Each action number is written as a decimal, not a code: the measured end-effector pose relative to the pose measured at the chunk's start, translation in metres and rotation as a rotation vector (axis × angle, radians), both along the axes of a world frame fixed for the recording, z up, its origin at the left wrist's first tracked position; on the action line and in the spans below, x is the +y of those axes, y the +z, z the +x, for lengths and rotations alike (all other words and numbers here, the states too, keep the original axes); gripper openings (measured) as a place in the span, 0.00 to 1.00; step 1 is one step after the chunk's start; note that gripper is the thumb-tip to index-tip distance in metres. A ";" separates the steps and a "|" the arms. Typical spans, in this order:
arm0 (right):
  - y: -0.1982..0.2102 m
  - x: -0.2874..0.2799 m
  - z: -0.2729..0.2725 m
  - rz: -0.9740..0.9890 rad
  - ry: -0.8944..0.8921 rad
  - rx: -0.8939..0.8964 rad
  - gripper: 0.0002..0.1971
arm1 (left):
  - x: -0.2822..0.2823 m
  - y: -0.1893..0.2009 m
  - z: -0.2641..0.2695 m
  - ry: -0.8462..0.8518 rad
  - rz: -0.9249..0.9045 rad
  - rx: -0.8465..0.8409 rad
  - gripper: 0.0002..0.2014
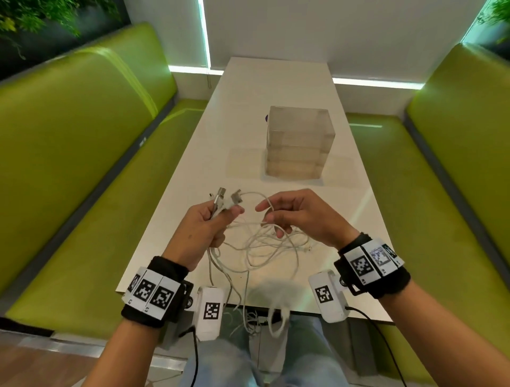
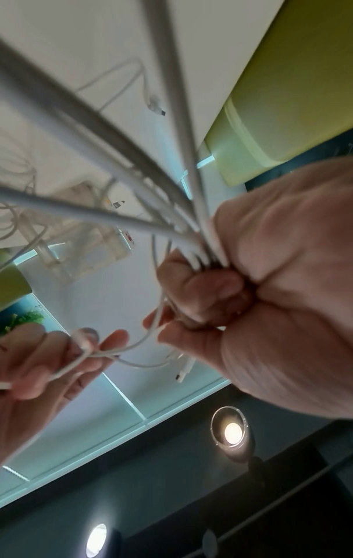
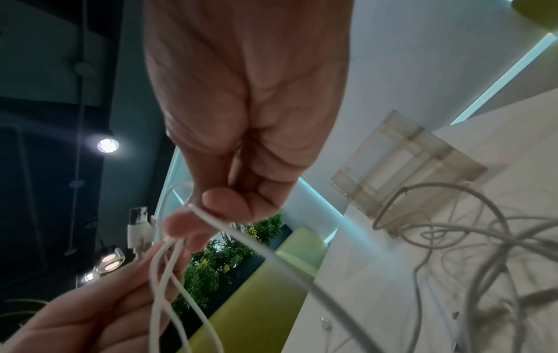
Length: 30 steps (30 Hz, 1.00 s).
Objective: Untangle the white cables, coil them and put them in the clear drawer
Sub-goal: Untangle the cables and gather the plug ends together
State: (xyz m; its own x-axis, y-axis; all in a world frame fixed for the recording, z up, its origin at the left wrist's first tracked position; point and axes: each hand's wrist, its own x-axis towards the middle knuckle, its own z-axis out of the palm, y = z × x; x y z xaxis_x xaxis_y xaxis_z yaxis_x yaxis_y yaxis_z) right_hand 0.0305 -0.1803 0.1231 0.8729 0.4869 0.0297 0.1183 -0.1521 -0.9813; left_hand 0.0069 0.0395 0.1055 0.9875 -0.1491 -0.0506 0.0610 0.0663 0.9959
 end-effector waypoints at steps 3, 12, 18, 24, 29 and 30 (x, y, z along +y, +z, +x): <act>-0.006 -0.008 -0.003 -0.029 0.036 0.026 0.10 | 0.004 0.001 0.002 0.058 -0.120 0.002 0.09; -0.047 -0.004 -0.029 -0.227 0.257 0.188 0.05 | 0.008 0.011 0.007 0.158 -0.301 -0.008 0.11; -0.075 0.005 -0.057 -0.388 0.465 0.319 0.08 | 0.013 0.013 0.011 0.237 -0.321 -0.030 0.10; -0.088 0.012 -0.074 -0.548 0.480 0.248 0.21 | 0.020 0.014 0.016 0.255 -0.365 -0.059 0.06; -0.082 -0.006 -0.053 -0.636 0.231 0.010 0.22 | 0.017 0.012 0.015 0.202 -0.369 -0.078 0.06; -0.080 -0.010 -0.048 -0.626 0.163 0.008 0.20 | 0.017 0.012 0.015 0.193 -0.370 -0.079 0.06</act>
State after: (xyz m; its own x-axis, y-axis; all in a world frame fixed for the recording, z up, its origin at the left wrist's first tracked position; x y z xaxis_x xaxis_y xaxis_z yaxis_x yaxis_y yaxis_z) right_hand -0.0171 -0.1906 0.0431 0.7853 0.5360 -0.3097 0.1808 -0.6771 -0.7133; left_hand 0.0219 0.0564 0.1174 0.9978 0.0449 0.0491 -0.0635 0.4229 0.9040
